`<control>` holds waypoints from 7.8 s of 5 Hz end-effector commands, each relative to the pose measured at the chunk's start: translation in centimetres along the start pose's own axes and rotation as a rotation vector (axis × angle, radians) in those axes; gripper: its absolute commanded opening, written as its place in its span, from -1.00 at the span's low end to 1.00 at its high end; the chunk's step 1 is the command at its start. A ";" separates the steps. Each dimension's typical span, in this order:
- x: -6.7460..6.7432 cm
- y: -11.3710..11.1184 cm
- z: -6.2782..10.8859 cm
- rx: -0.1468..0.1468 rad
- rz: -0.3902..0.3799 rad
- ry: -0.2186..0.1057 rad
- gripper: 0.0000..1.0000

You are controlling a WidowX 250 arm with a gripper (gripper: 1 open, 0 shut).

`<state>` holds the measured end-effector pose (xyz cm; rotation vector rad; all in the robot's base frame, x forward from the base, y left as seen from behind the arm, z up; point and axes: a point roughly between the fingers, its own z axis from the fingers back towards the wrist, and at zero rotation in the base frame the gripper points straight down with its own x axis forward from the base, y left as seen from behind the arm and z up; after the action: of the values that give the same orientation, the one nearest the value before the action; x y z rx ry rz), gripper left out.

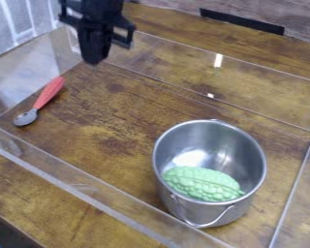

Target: Move the pink spoon to the right

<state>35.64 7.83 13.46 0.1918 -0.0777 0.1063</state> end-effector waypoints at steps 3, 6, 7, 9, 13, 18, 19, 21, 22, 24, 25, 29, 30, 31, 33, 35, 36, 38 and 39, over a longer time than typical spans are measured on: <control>2.7 3.2 -0.7 -0.031 -0.056 -0.074 -1.00; 3.6 3.3 -1.4 -0.031 -0.081 -0.058 -1.00; 2.7 2.9 -0.6 -0.021 -0.027 -0.041 -1.00; 0.8 1.3 0.2 -0.019 -0.024 -0.034 -1.00; 1.3 2.2 -0.9 -0.033 -0.076 -0.061 -1.00; 0.9 8.7 -6.9 -0.032 0.049 -0.001 1.00; 1.3 7.7 -9.8 -0.047 0.012 -0.004 1.00; 2.5 8.5 -11.3 -0.069 0.026 0.000 1.00; 2.8 9.2 -11.5 -0.076 0.064 0.008 -1.00; 2.3 9.6 -10.8 -0.095 0.022 -0.003 -1.00; 2.1 10.5 -9.8 -0.097 0.092 0.001 -1.00; 2.1 11.4 -5.4 -0.122 0.175 0.020 -1.00; 2.0 11.2 -5.6 -0.132 0.137 0.041 -1.00; 1.7 11.1 -5.8 -0.145 0.102 0.064 -1.00; -0.6 11.0 -7.9 -0.177 0.022 0.107 -1.00; -2.9 10.5 -5.0 -0.125 0.076 0.106 -1.00; -2.9 9.4 -3.7 -0.109 0.030 0.100 -1.00; -2.9 6.7 -1.5 -0.090 0.030 0.097 -1.00; -2.6 4.7 0.1 -0.088 0.084 0.091 -1.00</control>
<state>32.32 12.29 10.94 0.0711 0.0940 0.1937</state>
